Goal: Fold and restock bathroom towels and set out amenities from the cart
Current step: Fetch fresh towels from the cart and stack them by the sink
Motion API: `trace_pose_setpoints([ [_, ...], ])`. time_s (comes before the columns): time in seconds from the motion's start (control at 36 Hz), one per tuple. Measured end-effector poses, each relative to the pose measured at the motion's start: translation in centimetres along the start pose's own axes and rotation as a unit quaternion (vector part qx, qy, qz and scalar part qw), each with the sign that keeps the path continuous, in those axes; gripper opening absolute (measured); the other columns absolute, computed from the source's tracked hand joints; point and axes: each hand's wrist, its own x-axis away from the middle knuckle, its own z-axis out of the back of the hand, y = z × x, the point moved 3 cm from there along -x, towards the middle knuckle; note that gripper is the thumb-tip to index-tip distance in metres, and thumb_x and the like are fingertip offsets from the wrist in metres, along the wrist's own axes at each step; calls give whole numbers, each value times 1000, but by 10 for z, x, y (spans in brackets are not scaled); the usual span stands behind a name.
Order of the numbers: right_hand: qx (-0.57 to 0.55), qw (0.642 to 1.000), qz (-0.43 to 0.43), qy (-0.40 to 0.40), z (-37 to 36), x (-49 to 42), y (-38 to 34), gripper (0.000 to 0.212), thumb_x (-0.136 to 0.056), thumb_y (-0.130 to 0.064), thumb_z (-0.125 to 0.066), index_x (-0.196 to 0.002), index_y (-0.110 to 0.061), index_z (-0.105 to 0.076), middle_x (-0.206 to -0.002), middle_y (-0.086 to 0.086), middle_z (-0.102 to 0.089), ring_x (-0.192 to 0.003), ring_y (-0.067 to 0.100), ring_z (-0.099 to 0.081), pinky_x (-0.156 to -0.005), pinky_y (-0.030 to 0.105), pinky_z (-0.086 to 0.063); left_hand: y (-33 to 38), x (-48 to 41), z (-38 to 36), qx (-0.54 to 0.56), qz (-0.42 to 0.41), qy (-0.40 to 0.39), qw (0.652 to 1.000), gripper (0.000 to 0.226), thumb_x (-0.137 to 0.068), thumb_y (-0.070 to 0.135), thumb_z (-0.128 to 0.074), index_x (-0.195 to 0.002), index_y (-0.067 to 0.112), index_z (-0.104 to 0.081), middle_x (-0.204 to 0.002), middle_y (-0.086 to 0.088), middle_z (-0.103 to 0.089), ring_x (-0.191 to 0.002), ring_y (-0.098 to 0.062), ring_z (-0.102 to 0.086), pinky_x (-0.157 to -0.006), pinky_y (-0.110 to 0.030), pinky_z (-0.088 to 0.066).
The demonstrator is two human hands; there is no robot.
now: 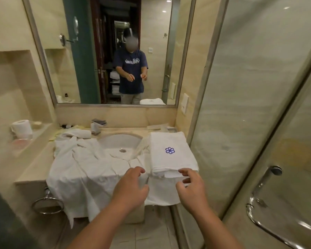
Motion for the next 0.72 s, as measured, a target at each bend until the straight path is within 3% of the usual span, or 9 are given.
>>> trace_pose_setpoints([
  [0.33,47,997,-38,-45,-20,-201,61,32,-91,-15,-63,-116,-35,-60,-119,-12,-57,-96,2,-58,-84,28,-50,-6,-182,-64,-8,77,-30,997,54,-90,39,-65,-141,38,-48,-140,16,-53,-120,-10,-58,-99,-31,-50],
  [0.47,87,990,-89,-72,-39,-264,97,37,-91,-17,-65,-122,-35,-58,-135,-5,-53,-112,12,-57,-93,30,-47,-26,-250,-102,30,128,-74,989,63,-89,40,-65,-149,32,-46,-147,8,-53,-127,-15,-56,-108,-33,-46],
  [0.58,164,974,-136,-71,-60,-315,130,56,-90,-27,-69,-143,-29,-51,-147,3,-48,-137,24,-43,-110,35,-38,-42,-307,-134,37,149,-111,982,72,-93,45,-64,-156,25,-34,-154,5,-43,-142,-19,-42,-113,-29,-33],
  [0.64,192,964,-171,-68,-74,-338,146,70,-89,-38,-71,-152,-29,-42,-154,5,-42,-142,28,-36,-114,37,-34,-56,-334,-151,48,167,-123,977,76,-87,55,-63,-152,28,-35,-149,2,-47,-136,-21,-46,-111,-33,-39],
  [0.72,200,951,-226,-67,-96,-366,175,88,-86,-50,-72,-159,-26,-29,-160,6,-34,-147,31,-29,-119,41,-29,-89,-374,-185,72,209,-148,964,101,-70,73,-57,-154,23,-30,-150,-2,-48,-135,-23,-49,-112,-40,-42],
])
